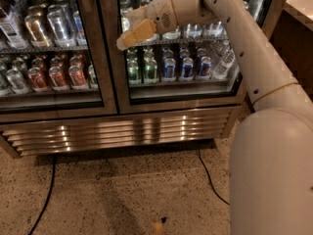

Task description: Open right fridge door

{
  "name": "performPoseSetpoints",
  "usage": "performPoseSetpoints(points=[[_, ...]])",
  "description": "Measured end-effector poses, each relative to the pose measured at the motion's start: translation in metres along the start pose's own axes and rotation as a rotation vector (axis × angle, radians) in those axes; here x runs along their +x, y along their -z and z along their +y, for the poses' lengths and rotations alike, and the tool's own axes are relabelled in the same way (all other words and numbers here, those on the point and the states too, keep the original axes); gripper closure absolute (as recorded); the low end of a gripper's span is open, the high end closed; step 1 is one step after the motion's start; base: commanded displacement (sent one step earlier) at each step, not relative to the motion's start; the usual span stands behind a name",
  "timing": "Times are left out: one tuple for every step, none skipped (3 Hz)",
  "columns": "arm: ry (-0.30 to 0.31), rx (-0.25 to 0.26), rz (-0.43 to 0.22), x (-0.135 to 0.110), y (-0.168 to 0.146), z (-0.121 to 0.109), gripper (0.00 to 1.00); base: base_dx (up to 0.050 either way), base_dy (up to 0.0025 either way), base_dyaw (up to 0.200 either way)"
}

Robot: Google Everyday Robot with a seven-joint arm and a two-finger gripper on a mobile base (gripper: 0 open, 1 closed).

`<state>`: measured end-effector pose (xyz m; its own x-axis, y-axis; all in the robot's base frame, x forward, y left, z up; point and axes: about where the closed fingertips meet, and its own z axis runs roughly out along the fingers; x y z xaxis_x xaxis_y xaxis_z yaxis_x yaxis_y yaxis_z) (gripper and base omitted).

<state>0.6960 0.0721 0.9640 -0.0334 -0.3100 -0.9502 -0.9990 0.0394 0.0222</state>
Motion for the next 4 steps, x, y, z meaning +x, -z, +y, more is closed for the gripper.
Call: performPoseSetpoints(points=[[0.054, 0.131, -0.052, -0.03, 0.026, -0.041, 0.0, 0.0, 0.0, 0.0], [0.072, 0.152, -0.071, -0.041, 0.037, -0.043, 0.0, 0.05, -0.00005, 0.001], [0.072, 0.152, -0.071, -0.041, 0.037, -0.043, 0.0, 0.0, 0.0, 0.0], [0.037, 0.072, -0.247, -0.049, 0.026, -0.042, 0.0, 0.0, 0.0, 0.0]])
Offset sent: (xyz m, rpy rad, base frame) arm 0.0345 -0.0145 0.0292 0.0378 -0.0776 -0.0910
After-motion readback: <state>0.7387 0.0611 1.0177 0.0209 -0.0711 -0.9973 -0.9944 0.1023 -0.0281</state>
